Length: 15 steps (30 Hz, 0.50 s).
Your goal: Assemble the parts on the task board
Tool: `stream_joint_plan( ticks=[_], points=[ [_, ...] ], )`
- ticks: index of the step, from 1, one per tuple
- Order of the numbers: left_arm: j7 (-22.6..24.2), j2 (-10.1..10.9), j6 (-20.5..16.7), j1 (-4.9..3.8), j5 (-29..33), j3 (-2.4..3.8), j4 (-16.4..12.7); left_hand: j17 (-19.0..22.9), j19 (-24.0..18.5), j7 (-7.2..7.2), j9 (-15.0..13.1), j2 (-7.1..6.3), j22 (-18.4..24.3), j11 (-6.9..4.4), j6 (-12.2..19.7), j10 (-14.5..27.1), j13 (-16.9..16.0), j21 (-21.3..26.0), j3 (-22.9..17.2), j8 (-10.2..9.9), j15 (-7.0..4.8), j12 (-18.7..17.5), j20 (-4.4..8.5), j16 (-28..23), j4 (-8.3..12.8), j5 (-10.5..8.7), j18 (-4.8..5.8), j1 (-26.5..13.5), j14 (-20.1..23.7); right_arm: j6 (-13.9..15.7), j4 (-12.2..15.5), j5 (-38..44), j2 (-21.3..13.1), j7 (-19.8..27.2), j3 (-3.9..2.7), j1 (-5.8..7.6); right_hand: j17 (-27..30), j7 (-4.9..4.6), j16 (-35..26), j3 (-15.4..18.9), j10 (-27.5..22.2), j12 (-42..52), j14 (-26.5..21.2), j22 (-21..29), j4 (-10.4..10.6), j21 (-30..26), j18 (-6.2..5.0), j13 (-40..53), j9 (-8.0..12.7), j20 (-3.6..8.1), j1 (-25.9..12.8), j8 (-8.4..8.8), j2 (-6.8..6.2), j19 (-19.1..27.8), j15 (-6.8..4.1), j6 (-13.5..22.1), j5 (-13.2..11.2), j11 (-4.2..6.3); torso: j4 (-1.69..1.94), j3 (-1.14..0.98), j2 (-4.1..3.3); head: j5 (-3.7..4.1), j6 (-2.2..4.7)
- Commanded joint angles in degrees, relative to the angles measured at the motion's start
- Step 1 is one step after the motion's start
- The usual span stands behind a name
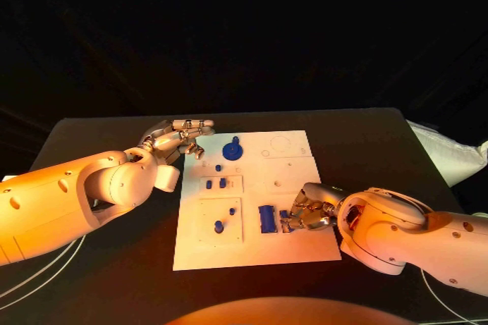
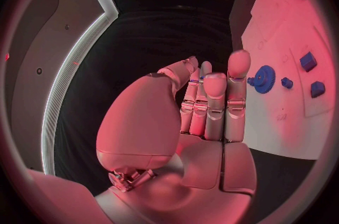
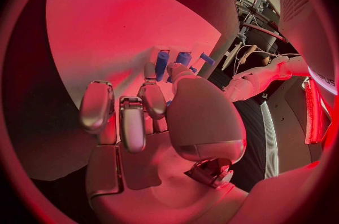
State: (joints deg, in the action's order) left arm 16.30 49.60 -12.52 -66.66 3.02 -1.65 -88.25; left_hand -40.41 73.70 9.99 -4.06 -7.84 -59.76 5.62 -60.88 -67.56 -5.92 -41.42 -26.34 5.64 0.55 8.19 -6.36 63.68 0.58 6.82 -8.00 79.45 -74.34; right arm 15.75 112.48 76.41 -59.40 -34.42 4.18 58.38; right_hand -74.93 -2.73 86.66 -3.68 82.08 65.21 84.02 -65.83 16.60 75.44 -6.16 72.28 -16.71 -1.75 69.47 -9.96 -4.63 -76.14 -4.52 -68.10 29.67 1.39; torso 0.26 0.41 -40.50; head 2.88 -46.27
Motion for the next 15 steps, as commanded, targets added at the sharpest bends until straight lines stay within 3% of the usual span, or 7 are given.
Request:
stream_joint_plan(
  ticks=[1, 11, 15],
  points=[
    [0.2, -0.1, 1.2, -0.01, -0.2, 0.03, -0.1, 0.0, -0.4, -0.05, 0.1, 0.51, 0.1, -0.1, 0.4, 0.3, -0.1, 0.3, 0.3, 0.3, 0.05, 0.2, 0.06, -0.2, 0.1, -0.05, -1.13, -0.1, 0.3, -1.1, 0.2, 1.6, 0.2, -0.1, 0.02, -0.09, -9.6, -0.23, 0.3, 1.2, 0.3, 0.5, 4.9, -0.1, 0.0, 0.1, 0.99, 0.3, -0.2, -0.01, -1.7, -0.23, 0.23, -0.4, -0.2, -0.4, -2.1, -0.13, -0.02, 0.0, 0.02, -0.03, -0.02],
    [0.1, -0.1, 1.3, -0.01, -0.2, 0.03, 0.0, 0.0, -0.4, -0.05, 0.1, 0.51, 0.1, -0.1, 0.4, 0.3, -0.1, 0.3, 0.3, 0.3, 0.05, 0.2, 0.06, -0.2, 0.1, -0.05, -1.13, -0.1, 0.3, -0.5, 0.6, 2.2, -0.1, 0.3, 0.02, -0.1, -10.0, -0.05, 0.5, 6.4, 0.6, 1.2, 5.0, -0.4, 0.1, 0.2, 1.02, 1.4, -0.9, 0.03, -7.4, -0.54, 1.77, -0.5, -0.28, -0.5, -10.9, -0.03, -0.01, -0.01, 0.01, 0.15, -0.07],
    [0.0, -0.1, 1.3, -0.01, -0.2, 0.03, 0.0, 0.0, -0.4, -0.05, 0.1, 0.51, 0.1, -0.1, 0.4, 0.3, -0.1, 0.3, 0.3, 0.3, 0.05, 0.2, 0.06, -0.2, 0.1, -0.05, -1.13, -0.1, 0.3, -0.8, 0.9, 2.5, -0.8, 0.6, 0.02, -0.1, -10.1, -0.02, 0.5, 7.2, 0.7, 1.3, 5.0, -0.5, -0.1, 0.3, 1.04, 1.6, -1.1, 0.04, -7.4, -0.6, 1.85, -0.6, -0.3, -0.5, -11.8, -0.01, 0.02, -0.02, 0.02, 0.13, -0.09]
  ],
)
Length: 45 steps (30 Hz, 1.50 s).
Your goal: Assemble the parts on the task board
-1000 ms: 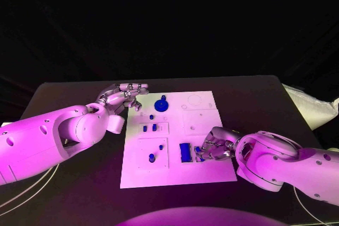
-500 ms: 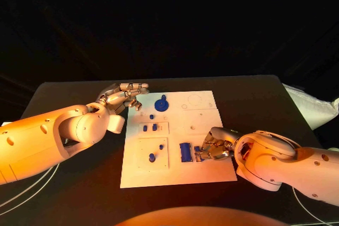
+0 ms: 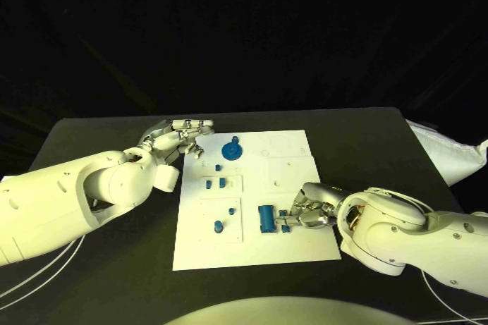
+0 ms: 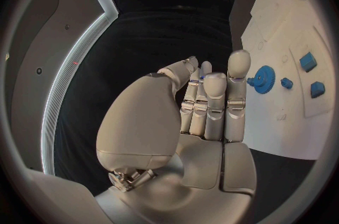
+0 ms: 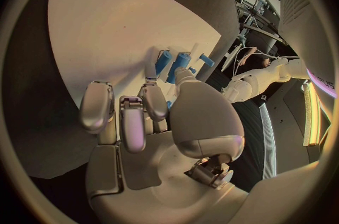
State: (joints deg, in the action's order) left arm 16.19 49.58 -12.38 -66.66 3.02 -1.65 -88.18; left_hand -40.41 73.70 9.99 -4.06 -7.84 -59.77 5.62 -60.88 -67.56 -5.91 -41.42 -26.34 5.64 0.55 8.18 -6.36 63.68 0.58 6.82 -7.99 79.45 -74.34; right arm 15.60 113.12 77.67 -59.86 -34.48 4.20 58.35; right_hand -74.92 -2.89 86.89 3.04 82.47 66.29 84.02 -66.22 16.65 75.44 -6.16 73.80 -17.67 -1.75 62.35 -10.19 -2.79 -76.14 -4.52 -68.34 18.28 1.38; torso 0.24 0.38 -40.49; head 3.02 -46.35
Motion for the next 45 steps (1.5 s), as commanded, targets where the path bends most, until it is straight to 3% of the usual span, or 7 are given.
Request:
stream_joint_plan(
  ticks=[1, 10, 14, 22, 30, 38, 45],
  points=[
    [0.1, -0.1, 1.2, -0.02, -0.2, 0.03, 0.0, 0.1, -0.4, -0.05, 0.1, 0.51, 0.1, -0.1, 0.4, 0.3, -0.1, 0.3, 0.3, 0.3, 0.05, 0.2, 0.06, -0.2, 0.1, -0.05, -1.13, -0.1, 0.3, -1.0, 0.3, 1.4, -0.5, 0.9, 0.0, -0.07, -10.0, 0.16, 0.3, 0.7, 0.2, 0.1, 5.0, -0.1, -0.6, 0.2, 1.02, 0.1, -0.2, 0.06, 1.1, -0.4, -0.1, -0.5, -0.33, -0.2, -1.3, 0.0, 0.04, 0.03, 0.03, 0.01, -0.02],
    [0.1, -0.1, 1.3, 0.01, -0.3, 0.02, 0.1, 0.1, -0.4, -0.05, 0.1, 0.51, 0.1, -0.1, 0.4, 0.3, -0.1, 0.3, 0.3, 0.3, 0.05, 0.2, 0.06, -0.2, 0.1, -0.05, -1.13, -0.1, 0.3, -3.7, 0.5, 1.8, -1.3, 2.4, 0.0, -0.07, -9.8, -0.03, 0.1, 2.7, 0.0, -0.5, 4.9, 0.2, -3.2, 0.0, 0.97, 0.3, -0.8, -0.01, 7.7, -0.46, -0.56, -0.3, -0.22, 0.2, -9.1, -0.11, 0.04, -0.01, 0.03, 0.01, 0.06],
    [0.1, -0.1, 1.3, 0.06, -0.4, 0.01, 0.2, 0.1, -0.4, -0.05, 0.1, 0.51, 0.1, -0.1, 0.4, 0.3, -0.1, 0.3, 0.3, 0.3, 0.05, 0.2, 0.06, -0.2, 0.1, -0.05, -1.13, -0.1, 0.3, -4.3, 0.3, 2.2, -1.6, 2.7, 0.0, -0.07, -9.8, -0.06, 0.1, 3.3, 0.0, -0.5, 4.9, 0.1, -3.5, 0.0, 0.98, 0.4, -0.9, -0.05, 8.8, -0.48, -0.28, -0.3, -0.18, 0.3, -10.7, -0.15, 0.04, -0.01, 0.01, 0.01, 0.09],
    [0.1, -0.1, 1.4, 0.11, -0.5, 0.0, 0.2, 0.1, -0.4, -0.05, 0.1, 0.51, 0.1, -0.1, 0.4, 0.3, -0.1, 0.3, 0.3, 0.3, 0.05, 0.2, 0.06, -0.2, 0.1, -0.05, -1.13, -0.1, 0.3, -4.5, -0.5, 2.4, -1.2, 2.7, 0.0, -0.07, -10.0, -0.05, 0.2, 3.4, 0.1, -0.3, 5.0, 0.0, -3.6, 0.0, 1.0, 0.5, -1.0, -0.07, 9.2, -0.52, 0.19, -0.4, -0.18, 0.2, -10.9, -0.14, 0.03, 0.0, -0.04, 0.02, 0.08],
    [0.1, -0.1, 1.3, 0.13, -0.5, 0.0, 0.1, 0.2, -0.4, -0.03, 0.1, 0.58, 0.1, -0.08, 0.4, 0.4, -0.1, 0.4, 0.4, 0.3, 0.07, 0.3, 0.05, -0.2, 0.1, -0.05, -1.12, -0.2, 0.3, -4.5, -3.2, 3.1, 0.0, 2.4, 0.0, -0.11, -10.3, 0.02, 0.4, 3.5, 0.4, 0.3, 5.0, -0.5, -3.6, 0.3, 1.09, 1.0, -1.1, -0.05, 9.9, -0.63, 1.43, -0.6, -0.22, 0.1, -10.9, -0.08, 0.09, 0.02, -0.03, -0.25, -0.13],
    [0.0, -0.1, 1.3, 0.14, -0.5, 0.0, 0.2, 0.2, -0.4, -0.03, 0.1, 0.58, 0.1, -0.08, 0.4, 0.4, -0.1, 0.4, 0.4, 0.3, 0.07, 0.3, 0.05, -0.2, 0.1, -0.05, -1.12, -0.2, 0.3, -4.7, -3.6, 2.4, 0.4, 2.8, 0.0, -0.13, -10.1, 0.02, 0.3, 3.5, 0.4, 0.1, 5.0, -0.3, -3.7, 0.2, 1.06, 0.9, -1.1, -0.05, 10.1, -0.63, 1.51, -0.5, -0.22, 0.1, -10.9, -0.07, 0.02, 0.03, 0.01, -0.19, -0.22],
    [0.1, -0.1, 1.3, 0.15, -0.5, -0.01, 0.2, 0.2, -0.4, -0.03, 0.1, 0.58, 0.1, -0.08, 0.4, 0.4, -0.1, 0.4, 0.4, 0.3, 0.07, 0.3, 0.05, -0.2, 0.1, -0.05, -1.12, -0.2, 0.3, -1.4, -2.8, 1.0, -0.2, 4.6, -0.02, -0.13, -9.3, -0.31, -0.2, 4.5, -0.6, -2.2, 4.8, 0.9, -4.0, -0.6, 0.81, -0.3, -1.1, -0.13, 11.0, -0.25, 1.49, 0.2, -0.05, 0.9, -9.5, -0.33, -0.03, -0.02, 0.04, -0.12, -0.18]
  ],
)
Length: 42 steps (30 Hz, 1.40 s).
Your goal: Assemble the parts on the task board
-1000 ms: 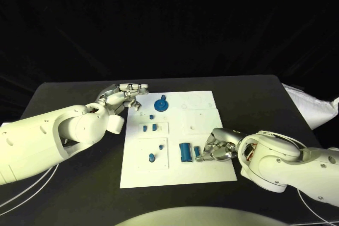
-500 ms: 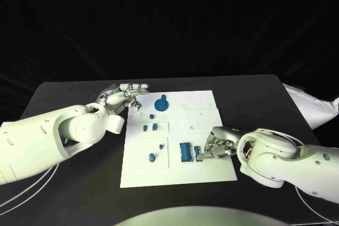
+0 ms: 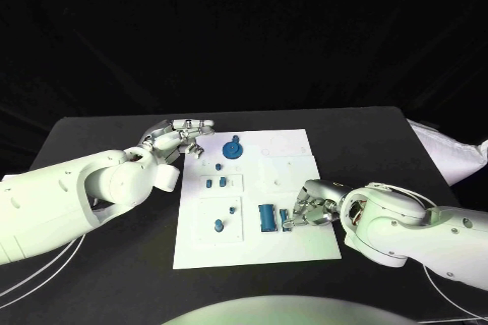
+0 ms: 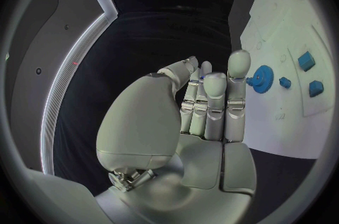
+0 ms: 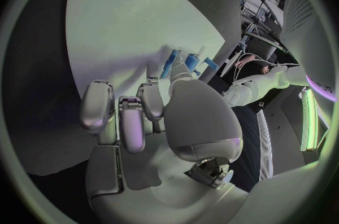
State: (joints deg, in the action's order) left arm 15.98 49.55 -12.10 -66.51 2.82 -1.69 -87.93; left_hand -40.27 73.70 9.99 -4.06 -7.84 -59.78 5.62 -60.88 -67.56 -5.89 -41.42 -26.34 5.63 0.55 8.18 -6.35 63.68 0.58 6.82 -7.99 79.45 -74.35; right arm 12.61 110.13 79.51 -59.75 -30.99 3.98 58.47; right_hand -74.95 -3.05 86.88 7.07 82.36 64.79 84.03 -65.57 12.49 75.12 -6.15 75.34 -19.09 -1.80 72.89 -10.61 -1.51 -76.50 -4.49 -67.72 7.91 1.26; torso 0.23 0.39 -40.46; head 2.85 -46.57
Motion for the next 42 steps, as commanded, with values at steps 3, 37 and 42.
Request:
stream_joint_plan(
  ticks=[3, 37, 42],
  points=[
    [0.3, -0.1, 1.0, 0.01, -0.3, 0.03, 0.0, 0.1, -0.4, -0.03, 0.1, 0.58, 0.1, -0.08, 0.4, 0.4, -0.1, 0.4, 0.4, 0.3, 0.07, 0.3, 0.05, -0.2, 0.1, -0.05, -1.13, -0.2, 0.3, 2.8, 1.0, -1.4, -0.9, 2.2, 0.09, -0.13, -9.2, -0.24, -0.3, 1.0, -0.6, -1.0, 4.8, 0.4, 0.3, -0.4, 0.77, -2.0, 0.3, -0.14, 0.4, 0.24, 0.26, 0.7, -0.02, 0.5, 1.7, -0.29, 0.06, 0.01, 0.04, 0.13, 0.08],
    [0.4, 0.0, 1.0, 0.19, -0.3, 0.02, -0.3, 0.1, -0.4, -0.03, 0.1, 0.58, 0.1, -0.08, 0.4, 0.4, -0.1, 0.4, 0.4, 0.3, 0.07, 0.3, 0.05, -0.2, 0.1, -0.05, -1.13, -0.2, 0.3, 0.2, 2.1, 7.8, 3.5, -3.0, -0.09, 0.31, -11.1, 0.66, 0.8, 1.9, 1.5, 3.7, 5.2, -2.3, -0.6, 1.3, 1.3, 1.1, -0.4, 0.18, 2.7, -0.91, 1.8, -1.0, -0.53, -1.1, 1.9, 0.44, 0.09, 0.09, -0.03, -0.4, 0.52],
    [0.4, 0.1, 1.0, 0.19, -0.3, 0.02, -0.3, 0.1, -0.4, -0.03, 0.1, 0.58, 0.1, -0.08, 0.4, 0.4, -0.1, 0.4, 0.4, 0.3, 0.07, 0.3, 0.05, -0.2, 0.1, -0.05, -1.13, -0.2, 0.3, -2.5, 1.4, 9.6, 4.3, -3.7, -0.08, 0.19, -11.6, 1.04, 1.2, 1.6, 2.0, 5.0, 5.3, -2.9, -1.4, 1.7, 1.41, 1.9, -0.7, 0.44, 4.0, -1.28, 2.52, -1.4, -0.82, -1.5, 1.1, 0.79, 0.05, 0.1, -0.02, -0.44, 0.46]
  ],
)
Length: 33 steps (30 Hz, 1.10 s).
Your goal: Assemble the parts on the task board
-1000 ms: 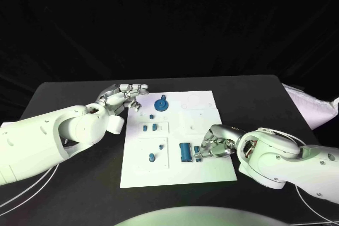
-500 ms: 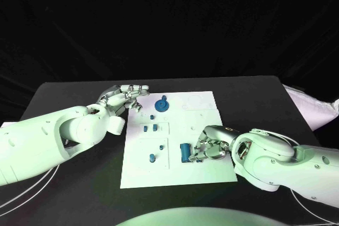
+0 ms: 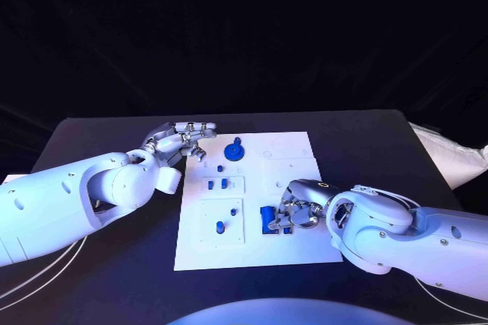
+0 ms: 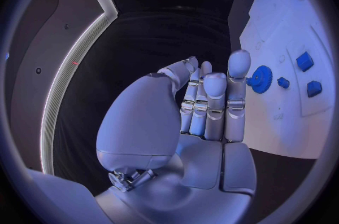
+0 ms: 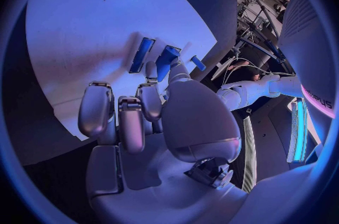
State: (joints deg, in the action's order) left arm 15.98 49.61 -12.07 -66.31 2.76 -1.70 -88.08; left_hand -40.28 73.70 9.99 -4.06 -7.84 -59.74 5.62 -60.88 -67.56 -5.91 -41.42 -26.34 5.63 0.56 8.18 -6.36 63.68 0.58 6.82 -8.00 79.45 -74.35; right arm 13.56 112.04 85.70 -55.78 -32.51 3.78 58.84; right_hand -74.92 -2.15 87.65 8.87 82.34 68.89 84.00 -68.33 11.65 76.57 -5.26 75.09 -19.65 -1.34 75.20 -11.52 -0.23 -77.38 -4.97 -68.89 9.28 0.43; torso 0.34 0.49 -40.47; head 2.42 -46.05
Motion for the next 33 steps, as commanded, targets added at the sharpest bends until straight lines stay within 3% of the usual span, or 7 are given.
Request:
stream_joint_plan(
  ticks=[1, 11, 19, 25, 27, 30, 33],
  points=[
    [0.4, 0.0, 0.9, -0.01, -0.2, 0.03, -0.2, 0.1, -0.4, -0.03, 0.1, 0.58, 0.1, -0.08, 0.4, 0.4, -0.1, 0.4, 0.4, 0.3, 0.06, 0.3, 0.05, -0.2, 0.1, -0.05, -1.12, -0.2, 0.3, -3.9, -0.6, 3.8, 0.4, -2.2, 0.12, -0.2, -11.7, 0.23, 0.4, -0.4, 2.1, 1.2, 5.4, -0.3, -0.9, 0.3, 0.54, 2.4, -0.2, 0.04, 2.2, -0.45, 1.45, -0.6, -0.43, -0.4, -0.4, 1.7, -0.05, 0.0, -0.01, 0.0, -0.05],
    [0.4, 0.1, 0.9, -0.01, -0.2, 0.04, -0.2, 0.1, -0.4, -0.03, 0.1, 0.58, 0.1, -0.08, 0.4, 0.4, -0.1, 0.4, 0.4, 0.3, 0.06, 0.3, 0.05, -0.2, 0.1, -0.05, -1.12, -0.2, 0.3, -5.5, -1.2, 7.2, 1.0, -2.7, 0.13, -0.29, -11.8, 0.57, 0.5, -1.3, 2.7, 2.8, 5.4, -0.5, -2.1, 0.5, 0.59, 3.5, -0.4, 0.35, 3.9, -0.83, 2.41, -0.7, -0.71, -0.6, -1.4, 2.03, -0.11, -0.08, -0.01, 0.05, 0.02],
    [0.5, 0.0, 1.0, -0.01, -0.2, 0.03, -0.1, 0.1, -0.4, -0.03, 0.1, 0.63, 0.1, -0.07, 0.4, 0.5, -0.1, 0.5, 0.5, 0.3, 0.07, 0.4, 0.03, -0.2, 0.1, -0.05, -1.14, -0.2, 0.4, 0.1, -0.4, 5.6, 0.6, -2.2, 0.12, -0.31, -11.6, 0.34, 0.4, -0.8, 2.8, 2.8, 5.3, -0.5, 0.3, 0.5, 0.59, 3.7, -0.5, 0.37, 0.7, -0.96, 3.93, -0.6, -0.61, -0.4, -0.2, 1.84, -0.13, -0.17, 0.05, -0.01, 0.06],
    [0.5, -0.1, 1.1, 0.05, -0.2, 0.02, 0.1, 0.1, -0.4, -0.02, 0.1, 0.65, 0.2, -0.06, 0.4, 0.5, -0.1, 0.5, 0.5, 0.3, 0.07, 0.4, 0.03, -0.2, 0.0, -0.04, -1.13, -0.2, 0.4, 4.9, 0.8, 1.6, -1.0, 1.3, 0.09, -0.13, -10.6, -0.1, -0.2, 1.7, 2.1, 1.0, 5.1, 0.8, 1.6, -0.4, 0.32, 2.8, -0.6, 0.11, -1.4, -0.91, 1.41, 0.3, -0.3, 0.4, 1.4, 1.46, -0.04, -0.04, 0.19, 0.13, 0.27],
    [0.5, -0.2, 1.0, 0.11, -0.2, 0.01, 0.3, 0.2, -0.4, 0.01, 0.1, 0.74, 0.2, -0.03, 0.5, 0.6, -0.1, 0.6, 0.6, 0.3, 0.1, 0.5, 0.01, -0.1, -0.1, -0.03, -1.13, -0.4, 0.4, 6.4, 1.1, 0.4, -1.5, 2.5, 0.08, 0.08, -9.4, -0.41, -0.9, 2.8, 1.5, -0.6, 4.8, 2.3, 2.1, -1.4, 0.02, 1.9, -0.6, -0.03, -2.2, -0.72, 0.57, 1.2, -0.09, 1.0, 0.4, 1.19, -0.04, -0.02, 0.33, 0.16, 0.32],
    [0.6, -0.3, 1.0, 0.3, -0.2, 0.0, 0.5, 0.2, -0.4, 0.03, 0.1, 0.79, 0.2, -0.01, 0.5, 0.6, -0.1, 0.6, 0.7, 0.3, 0.12, 0.5, 0.0, -0.2, -0.2, -0.03, -1.13, -0.6, 0.4, 9.5, 1.2, -2.2, -2.0, 4.8, 0.07, 0.46, -7.9, -0.7, -1.9, 3.7, 0.6, -2.9, 4.5, 3.9, 2.7, -2.6, -0.33, 0.6, -0.5, -0.27, -2.6, -0.45, 0.27, 2.3, 0.14, 1.6, -2.0, 0.91, -0.14, 0.04, 0.46, 0.13, 0.56],
    [0.6, -0.3, 0.9, 0.57, -0.2, 0.0, 0.7, 0.2, -0.5, 0.05, 0.1, 0.81, 0.3, 0.02, 0.6, 0.7, -0.1, 0.7, 0.8, 0.3, 0.14, 0.5, -0.02, -0.1, -0.3, -0.03, -1.13, -0.7, 0.4, 12.4, 1.1, -6.7, -2.3, 7.5, 0.06, 0.9, -5.9, -1.4, -3.2, 3.9, -1.4, -7.8, 4.0, 6.6, 2.7, -4.5, -0.85, -2.2, -0.1, -0.58, -1.8, 0.55, 0.27, 4.0, 0.56, 3.5, -1.1, 0.34, -0.14, 0.13, 0.78, 0.07, 0.78]
  ],
)
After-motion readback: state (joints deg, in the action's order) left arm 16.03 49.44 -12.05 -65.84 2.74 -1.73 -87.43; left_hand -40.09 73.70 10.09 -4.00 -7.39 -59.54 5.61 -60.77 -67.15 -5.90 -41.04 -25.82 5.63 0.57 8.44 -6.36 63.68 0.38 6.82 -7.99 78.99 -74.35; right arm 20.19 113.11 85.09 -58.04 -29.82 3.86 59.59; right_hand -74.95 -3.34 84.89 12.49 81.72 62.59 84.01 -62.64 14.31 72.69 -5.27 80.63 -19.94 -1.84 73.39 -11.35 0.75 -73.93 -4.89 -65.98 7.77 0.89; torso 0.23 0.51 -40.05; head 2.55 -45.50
